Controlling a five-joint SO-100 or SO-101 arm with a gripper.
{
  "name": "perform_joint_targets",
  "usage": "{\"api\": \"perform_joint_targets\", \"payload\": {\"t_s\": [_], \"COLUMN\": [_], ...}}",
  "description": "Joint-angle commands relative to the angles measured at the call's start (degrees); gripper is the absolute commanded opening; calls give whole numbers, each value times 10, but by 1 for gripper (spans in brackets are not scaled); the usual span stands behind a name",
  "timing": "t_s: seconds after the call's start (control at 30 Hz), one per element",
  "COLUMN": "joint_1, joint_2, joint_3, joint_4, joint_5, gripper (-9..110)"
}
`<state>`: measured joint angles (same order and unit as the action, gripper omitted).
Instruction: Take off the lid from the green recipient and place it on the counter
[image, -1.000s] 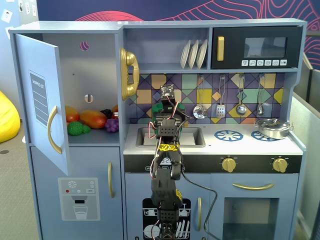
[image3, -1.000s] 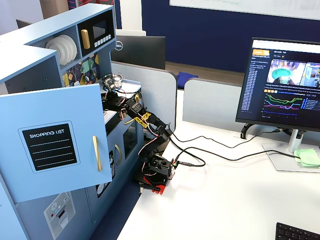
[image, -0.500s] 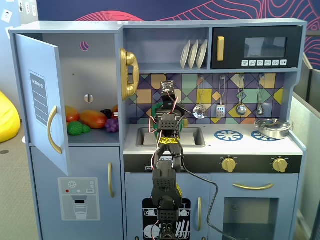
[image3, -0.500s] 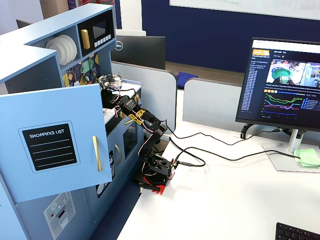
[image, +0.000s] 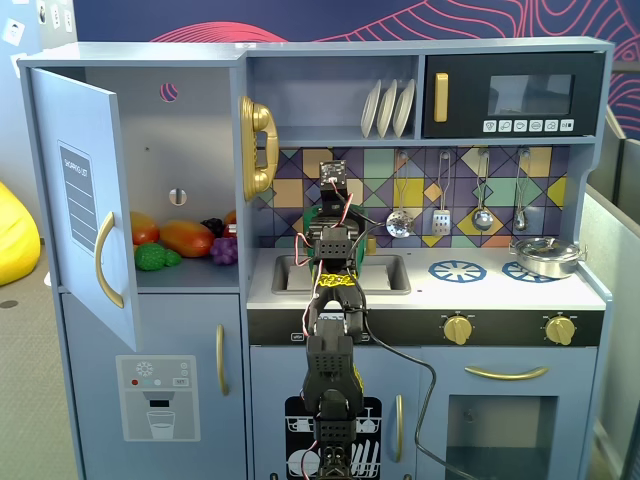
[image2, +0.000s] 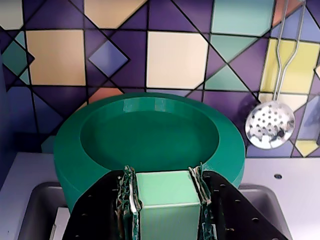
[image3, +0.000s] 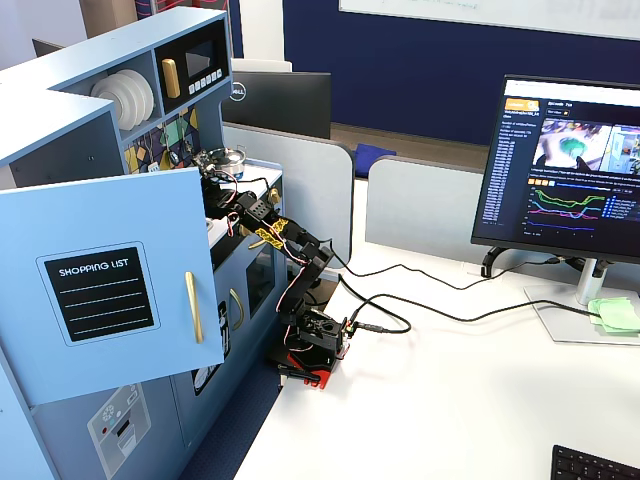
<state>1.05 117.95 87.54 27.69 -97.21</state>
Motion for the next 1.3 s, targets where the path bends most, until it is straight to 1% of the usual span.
{"api": "perform_joint_targets", "payload": {"t_s": [0.0, 0.13, 0.23, 0.33, 0.53, 0.6, 0.7, 0.8, 0.9, 1.17, 1.27], "joint_1": [-11, -12, 15, 70, 214, 241, 280, 304, 311, 316, 313], "joint_2": [-4, -1, 8, 9, -1, -4, -13, -11, -11, -27, -31], "joint_3": [-80, -116, -116, -118, -124, -112, -58, 13, 98, 263, 294], "joint_4": [-27, -28, -34, -54, -99, -110, -178, -210, -268, -367, -376], "joint_5": [-11, -32, -40, -30, 6, 3, 1, 7, -2, -5, 3], "gripper": [0, 0, 0, 0, 0, 0, 0, 0, 0, 0, 0]}}
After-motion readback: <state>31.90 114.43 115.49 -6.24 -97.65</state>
